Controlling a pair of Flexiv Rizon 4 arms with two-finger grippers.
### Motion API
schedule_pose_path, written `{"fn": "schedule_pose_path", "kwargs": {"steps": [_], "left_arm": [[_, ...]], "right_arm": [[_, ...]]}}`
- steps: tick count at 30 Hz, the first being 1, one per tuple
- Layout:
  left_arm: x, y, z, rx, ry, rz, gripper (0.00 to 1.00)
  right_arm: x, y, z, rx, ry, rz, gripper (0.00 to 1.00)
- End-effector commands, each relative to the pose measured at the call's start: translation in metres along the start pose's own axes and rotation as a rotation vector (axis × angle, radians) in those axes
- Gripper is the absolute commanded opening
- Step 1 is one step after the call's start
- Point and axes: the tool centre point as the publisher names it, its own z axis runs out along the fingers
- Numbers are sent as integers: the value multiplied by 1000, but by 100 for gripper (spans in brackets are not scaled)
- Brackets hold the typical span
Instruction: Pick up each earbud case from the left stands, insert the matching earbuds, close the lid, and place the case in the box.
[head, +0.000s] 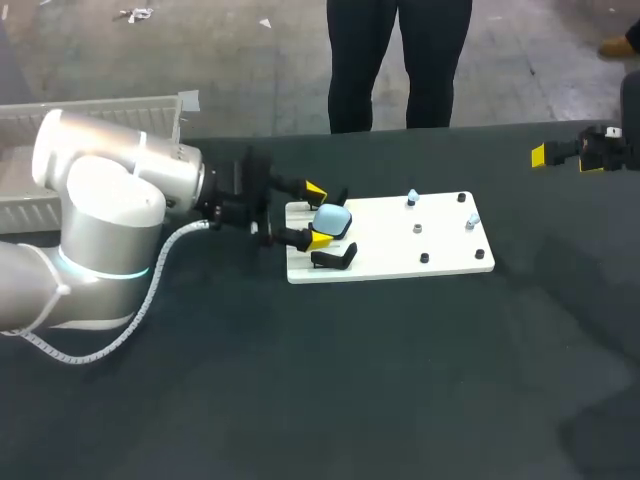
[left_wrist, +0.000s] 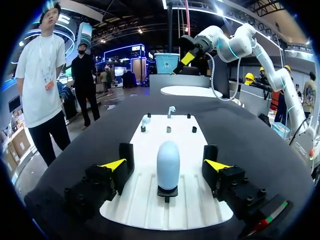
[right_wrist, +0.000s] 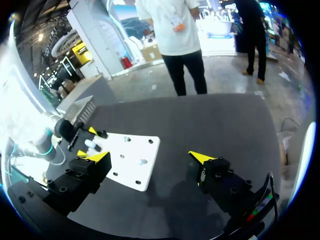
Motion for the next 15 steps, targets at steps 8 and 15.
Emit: {"fn": "schedule_pose_path", "kwargs": {"steps": [8,15], "left_arm": [[5,-6,6,7,-14,-4,94],[6,-7,7,8,-16,-5,81]], "right_arm": [[0,-1,0,-2,-1,-1,100],[0,-1,0,-2,-1,-1,100]]}}
